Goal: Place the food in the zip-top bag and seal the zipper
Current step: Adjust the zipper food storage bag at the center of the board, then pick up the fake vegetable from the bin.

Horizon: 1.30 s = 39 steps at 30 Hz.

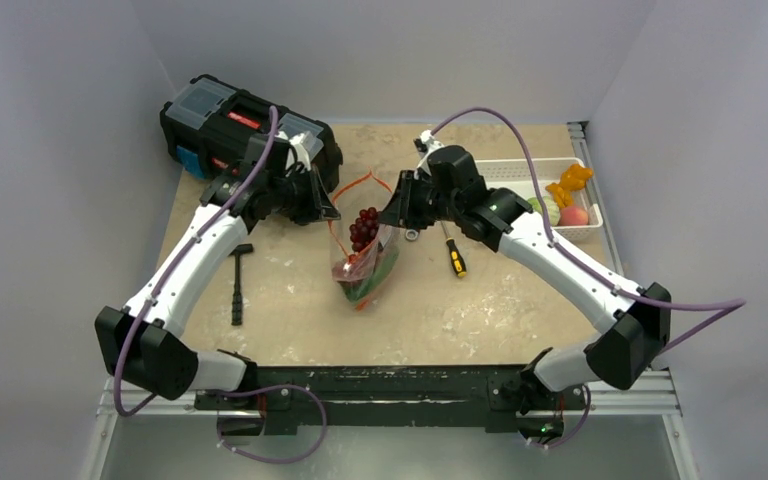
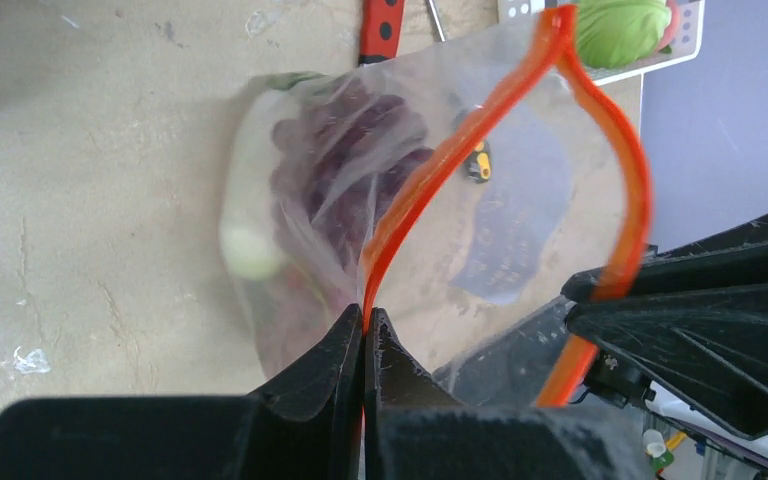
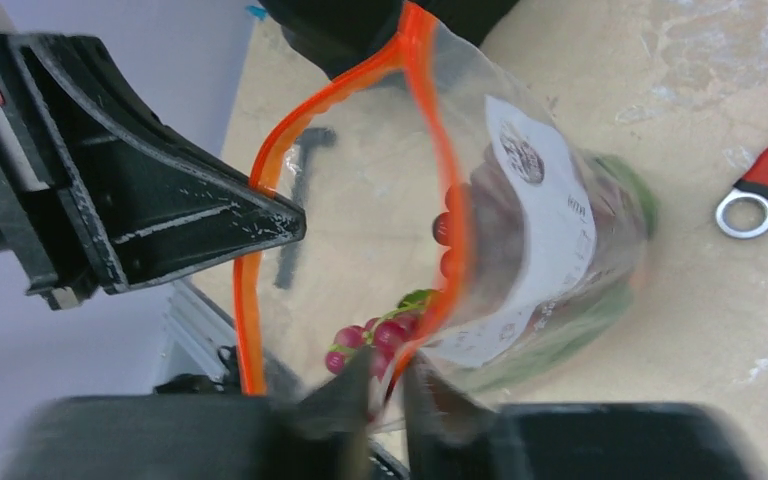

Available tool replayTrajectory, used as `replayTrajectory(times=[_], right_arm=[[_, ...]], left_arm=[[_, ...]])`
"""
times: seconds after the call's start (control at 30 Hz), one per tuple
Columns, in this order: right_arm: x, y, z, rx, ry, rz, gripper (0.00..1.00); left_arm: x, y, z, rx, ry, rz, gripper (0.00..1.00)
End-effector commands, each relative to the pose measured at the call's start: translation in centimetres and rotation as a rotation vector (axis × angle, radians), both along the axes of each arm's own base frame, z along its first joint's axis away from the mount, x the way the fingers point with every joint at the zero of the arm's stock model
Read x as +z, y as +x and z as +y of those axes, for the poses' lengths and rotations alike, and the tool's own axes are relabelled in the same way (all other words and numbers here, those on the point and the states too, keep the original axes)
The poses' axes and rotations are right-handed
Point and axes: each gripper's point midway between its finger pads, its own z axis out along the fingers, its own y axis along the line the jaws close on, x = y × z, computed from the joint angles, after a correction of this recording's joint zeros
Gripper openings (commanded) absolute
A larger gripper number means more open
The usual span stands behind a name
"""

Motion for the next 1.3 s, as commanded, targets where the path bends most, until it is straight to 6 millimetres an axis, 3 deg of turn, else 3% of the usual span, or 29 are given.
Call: replayTrajectory(times=[0.0,0.1,0.2,0.4,0.53,0.67,0.73,0.87,1.0,1.13,1.27], right_arm=[[0.8,0.2,-0.1,0.031,-0.031,-0.052,0.31],[1.5,1.4,-1.7,-0.036,-0.114,-0.097,0.52],[3.4,3.2,-4.4,-0.146,-0.230,-0.174,0.64],[8.6,8.6,-13.0,-0.534,-0.356,-0.357,0.71],[8.8,11.0,-19.1,-0.821,-0.329,-0.393,0.84],[7.0,12.5,-24.5,-1.025,-0.320,-0.401,0.89],[5.0,13.2,-26.3,-1.068,-0.336,-0.365,0.89],[0.5,14.6,-27.3,-1.047,-0.357,-0.235,0.89],[-4.2,16.1,-26.6,-0.948,-0.381,-0.077,0.88],[-9.2,16.3,-27.1,-0.909,-0.386,0.118,0.85],[-10.1,16.6,-30.5,-0.998,-0.352,0.117,0.83]], left_arm=[[1.1,0.6,-1.2,-0.046,-0.056,-0.010,0.00],[0.7,0.6,-1.5,-0.055,-0.064,0.013,0.00],[0.6,0.6,-1.6,-0.056,-0.066,0.018,0.00],[0.9,0.5,-1.7,-0.063,-0.080,0.010,0.00],[1.0,0.5,-1.7,-0.065,-0.081,0.009,0.00],[1.0,0.4,-1.8,-0.065,-0.081,0.009,0.00],[1.0,0.3,-1.9,-0.072,-0.091,0.013,0.00],[1.1,0.3,-2.1,-0.079,-0.102,0.016,0.00],[1.2,0.1,-2.3,-0.088,-0.115,0.019,0.00],[1.2,0.2,-2.3,-0.087,-0.114,0.018,0.00],[1.2,0.1,-2.4,-0.090,-0.117,0.020,0.00]])
